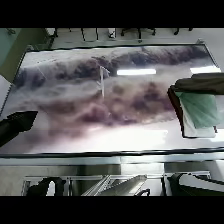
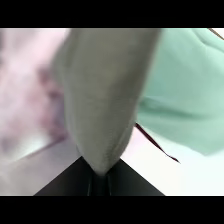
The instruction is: Fold the shirts.
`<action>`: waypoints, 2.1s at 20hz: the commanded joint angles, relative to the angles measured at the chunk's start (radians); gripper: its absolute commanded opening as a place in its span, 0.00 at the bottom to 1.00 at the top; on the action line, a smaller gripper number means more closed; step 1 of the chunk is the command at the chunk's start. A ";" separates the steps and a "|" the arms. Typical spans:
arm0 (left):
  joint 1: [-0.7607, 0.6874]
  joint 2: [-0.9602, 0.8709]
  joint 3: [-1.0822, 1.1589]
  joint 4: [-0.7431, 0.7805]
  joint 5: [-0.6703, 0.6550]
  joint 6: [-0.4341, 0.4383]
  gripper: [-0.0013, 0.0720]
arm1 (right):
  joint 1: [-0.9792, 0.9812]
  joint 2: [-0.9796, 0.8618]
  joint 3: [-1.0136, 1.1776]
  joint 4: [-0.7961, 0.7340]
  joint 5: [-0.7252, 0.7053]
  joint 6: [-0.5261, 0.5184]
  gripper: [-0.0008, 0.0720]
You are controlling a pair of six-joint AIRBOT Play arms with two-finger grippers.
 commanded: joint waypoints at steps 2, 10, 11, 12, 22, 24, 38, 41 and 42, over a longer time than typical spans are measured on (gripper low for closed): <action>0.001 0.000 0.000 0.000 0.027 0.025 0.04 | 0.000 0.196 -0.372 -0.164 0.054 0.140 0.04; 0.001 0.001 0.000 0.000 0.027 0.032 0.04 | -0.002 0.237 -0.740 -0.038 0.262 0.110 0.98; 0.001 0.001 0.000 0.000 0.026 0.032 0.04 | -0.005 0.225 -0.729 -0.003 0.262 0.095 0.98; 0.001 0.001 0.000 0.000 0.026 0.032 0.04 | -0.009 0.220 -0.709 0.031 0.262 0.092 0.98; -0.153 -0.125 0.000 -0.031 -0.023 0.050 0.04 | 0.203 0.307 -0.492 0.323 0.319 -0.288 0.05; -0.302 -0.173 -0.001 -0.024 -0.056 0.042 0.04 | 0.386 0.381 -0.585 0.320 0.334 -0.364 0.05; -0.912 -0.411 -0.237 -0.023 -0.470 -0.102 0.04 | 1.053 0.612 -1.152 0.264 0.647 -0.300 0.05; -0.886 -0.409 -0.238 -0.023 -0.471 -0.103 0.04 | 1.053 0.612 -1.152 0.264 0.648 -0.300 0.05; -0.880 -0.409 -0.238 -0.023 -0.471 -0.102 0.04 | 1.053 0.612 -1.152 0.264 0.648 -0.300 0.05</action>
